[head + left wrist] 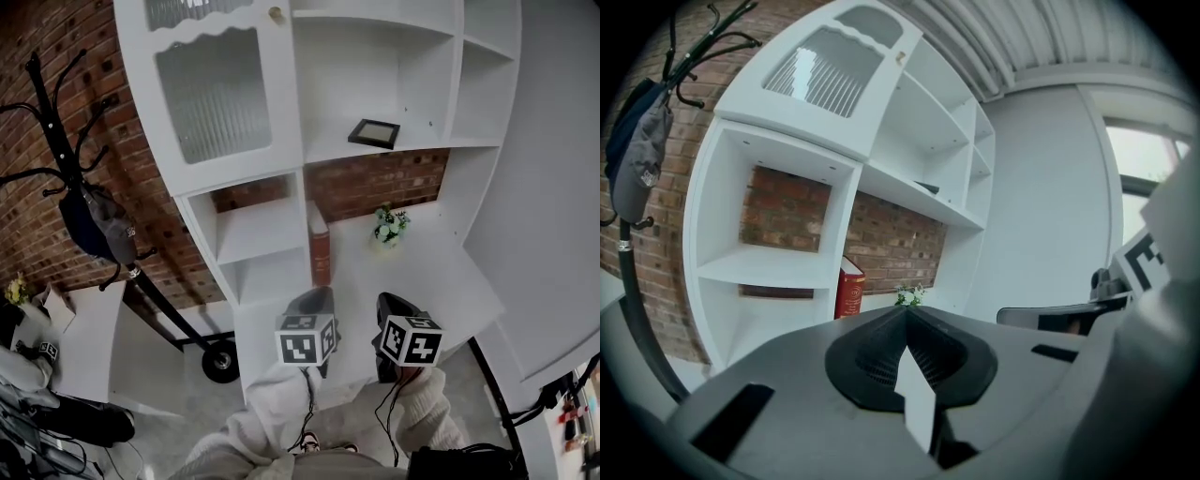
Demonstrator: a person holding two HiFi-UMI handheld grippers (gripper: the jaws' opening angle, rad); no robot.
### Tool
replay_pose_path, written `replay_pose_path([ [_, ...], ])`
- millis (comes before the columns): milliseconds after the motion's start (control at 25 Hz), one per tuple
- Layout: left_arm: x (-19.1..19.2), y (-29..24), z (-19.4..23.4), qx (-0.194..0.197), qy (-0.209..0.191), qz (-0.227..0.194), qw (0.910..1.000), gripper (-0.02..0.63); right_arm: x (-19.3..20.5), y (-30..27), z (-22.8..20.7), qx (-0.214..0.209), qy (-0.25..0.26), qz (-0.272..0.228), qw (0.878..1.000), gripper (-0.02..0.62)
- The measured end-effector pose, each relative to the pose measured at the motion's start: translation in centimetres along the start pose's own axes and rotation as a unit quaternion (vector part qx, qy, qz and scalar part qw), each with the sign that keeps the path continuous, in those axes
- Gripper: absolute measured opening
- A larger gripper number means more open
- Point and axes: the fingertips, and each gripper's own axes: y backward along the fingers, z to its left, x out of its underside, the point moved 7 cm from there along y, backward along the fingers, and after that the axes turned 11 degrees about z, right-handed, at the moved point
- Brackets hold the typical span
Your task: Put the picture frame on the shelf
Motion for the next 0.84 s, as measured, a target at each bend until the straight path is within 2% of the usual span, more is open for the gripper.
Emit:
replay_pose_path([
  [200,-0.3,-0.4,0.1,0.010,0.000,0.002,1.0000,0.009,-0.3,-0.2,0.4,0.007,0.002,0.000,1.000,0.023],
  [360,-0.4,-0.7,0.0,0.015,-0.002,0.000,0.9999,0.009,-0.5,-0.3,0.9,-0.004,-0.012,-0.003,1.000,0.023],
  [840,-1.2,-0.9,0.3,0.015,-0.004,-0.006,0.9999,0.009,-1.2,-0.9,1.6,0.001,0.006,-0.002,1.000,0.023],
])
